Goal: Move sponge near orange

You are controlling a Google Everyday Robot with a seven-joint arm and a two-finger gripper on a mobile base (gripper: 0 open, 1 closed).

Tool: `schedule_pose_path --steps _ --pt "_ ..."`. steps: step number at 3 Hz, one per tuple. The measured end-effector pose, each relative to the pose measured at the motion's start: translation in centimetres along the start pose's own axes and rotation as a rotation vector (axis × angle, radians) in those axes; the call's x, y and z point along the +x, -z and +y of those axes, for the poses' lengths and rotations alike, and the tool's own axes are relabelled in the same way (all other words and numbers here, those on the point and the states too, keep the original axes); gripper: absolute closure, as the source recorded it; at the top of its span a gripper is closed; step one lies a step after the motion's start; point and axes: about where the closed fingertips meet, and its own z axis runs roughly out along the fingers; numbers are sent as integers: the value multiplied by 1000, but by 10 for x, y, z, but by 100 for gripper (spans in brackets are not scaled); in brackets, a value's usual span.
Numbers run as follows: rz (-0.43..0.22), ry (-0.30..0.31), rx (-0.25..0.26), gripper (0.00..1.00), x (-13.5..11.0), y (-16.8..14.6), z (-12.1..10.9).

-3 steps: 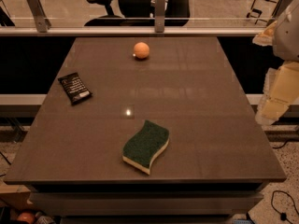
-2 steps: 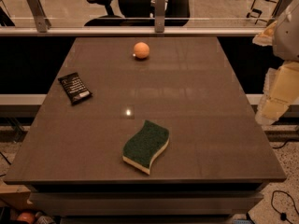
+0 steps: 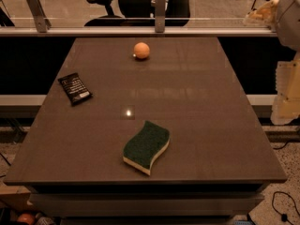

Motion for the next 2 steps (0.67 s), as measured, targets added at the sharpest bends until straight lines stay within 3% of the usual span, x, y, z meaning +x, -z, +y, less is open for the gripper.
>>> schedule_pose_path --steps 1,2 --pt "-47 162 27 0 -15 7 13" --pt "-154 307 18 0 -29 1 22"
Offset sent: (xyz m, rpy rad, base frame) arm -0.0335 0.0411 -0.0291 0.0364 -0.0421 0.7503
